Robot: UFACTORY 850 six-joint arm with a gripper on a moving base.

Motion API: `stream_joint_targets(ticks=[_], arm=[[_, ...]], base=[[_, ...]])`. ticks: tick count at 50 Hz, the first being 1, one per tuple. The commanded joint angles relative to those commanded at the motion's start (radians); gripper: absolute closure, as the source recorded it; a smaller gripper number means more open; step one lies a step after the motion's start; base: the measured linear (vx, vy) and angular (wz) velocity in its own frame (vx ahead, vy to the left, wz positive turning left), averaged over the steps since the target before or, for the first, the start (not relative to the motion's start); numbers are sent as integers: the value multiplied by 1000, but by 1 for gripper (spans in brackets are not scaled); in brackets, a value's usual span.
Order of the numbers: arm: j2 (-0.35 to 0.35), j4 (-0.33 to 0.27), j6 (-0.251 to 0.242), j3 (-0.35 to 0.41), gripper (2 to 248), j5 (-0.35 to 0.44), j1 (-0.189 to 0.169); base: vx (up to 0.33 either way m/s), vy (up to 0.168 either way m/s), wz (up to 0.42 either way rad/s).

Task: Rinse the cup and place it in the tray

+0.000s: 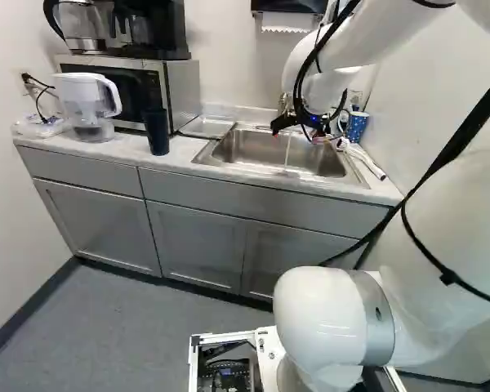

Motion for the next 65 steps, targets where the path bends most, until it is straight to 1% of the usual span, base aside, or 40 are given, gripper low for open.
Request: stream_joint_targets(ticks=[37,65], arm=[[21,0,0,18,3,0,135],[-2,0,0,-2,3,0,238]], base=[[0,0,0],[0,0,0]])
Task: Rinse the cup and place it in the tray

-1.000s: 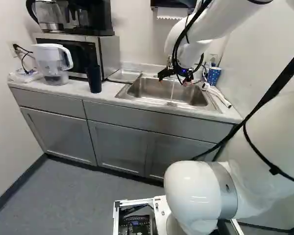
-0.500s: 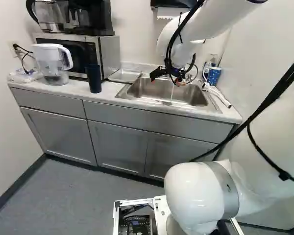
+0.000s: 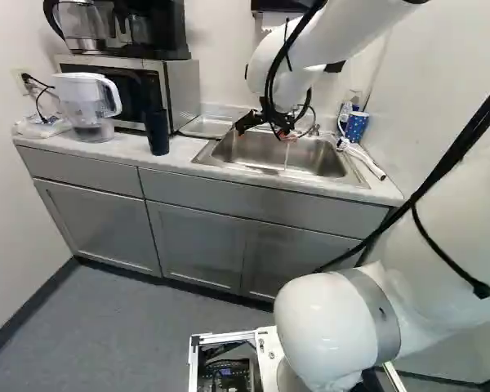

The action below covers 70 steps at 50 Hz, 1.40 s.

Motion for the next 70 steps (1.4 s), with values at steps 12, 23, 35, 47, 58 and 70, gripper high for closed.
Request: stream_joint_targets(ticks=[12,23,35,47,58,70], arm=[[-16,0,0,-14,3,0,43],[-33,0,0,-30,3,0,82],[-53,0,0,-49,3,0,123],[-68,0,0,-63,3,0,164],[-84,0,0,-78,3,0,202],[-104,0,0,-96,3,0,241]], base=[[0,0,0],[0,0,0],[0,0,0],[0,0,0],[0,0,0],[0,0,0]])
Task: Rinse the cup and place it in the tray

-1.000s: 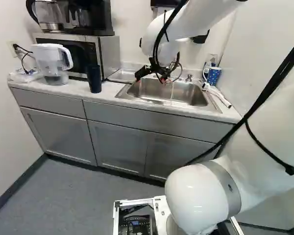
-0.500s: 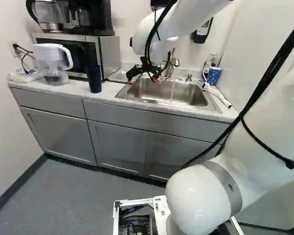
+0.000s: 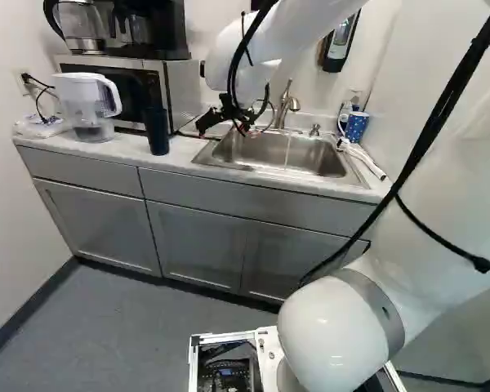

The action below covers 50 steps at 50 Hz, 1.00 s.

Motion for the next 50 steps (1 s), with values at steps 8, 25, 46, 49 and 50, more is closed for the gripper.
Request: stream_joint_targets(ticks=[8,25,46,49,50], arm=[[-14,0,0,-14,3,0,26],[-48,0,0,-46,3,0,80],[-94,0,0,-93,3,0,143],[-101,0,0,-100,3,0,152],[-104,0,0,-103,3,0,155]], base=[[0,0,0],[0,0,0],[0,0,0],[0,0,0],[0,0,0]])
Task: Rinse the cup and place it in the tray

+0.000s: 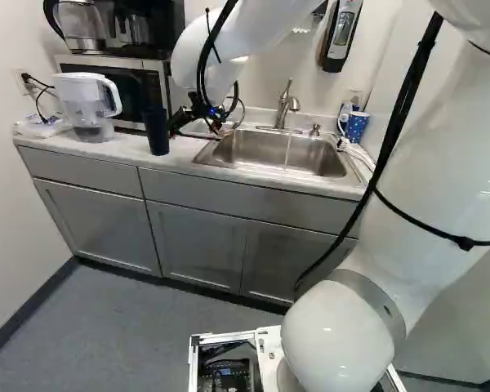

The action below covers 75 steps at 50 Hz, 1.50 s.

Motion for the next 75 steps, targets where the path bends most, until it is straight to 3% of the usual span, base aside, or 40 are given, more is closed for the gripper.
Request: stream_joint_targets(ticks=[25,38,75], arm=[[-60,0,0,-62,3,1,70],[-66,0,0,-64,3,44,109],[-122,0,0,-43,3,250,114]], base=[[0,0,0],[0,0,0],[0,0,0]])
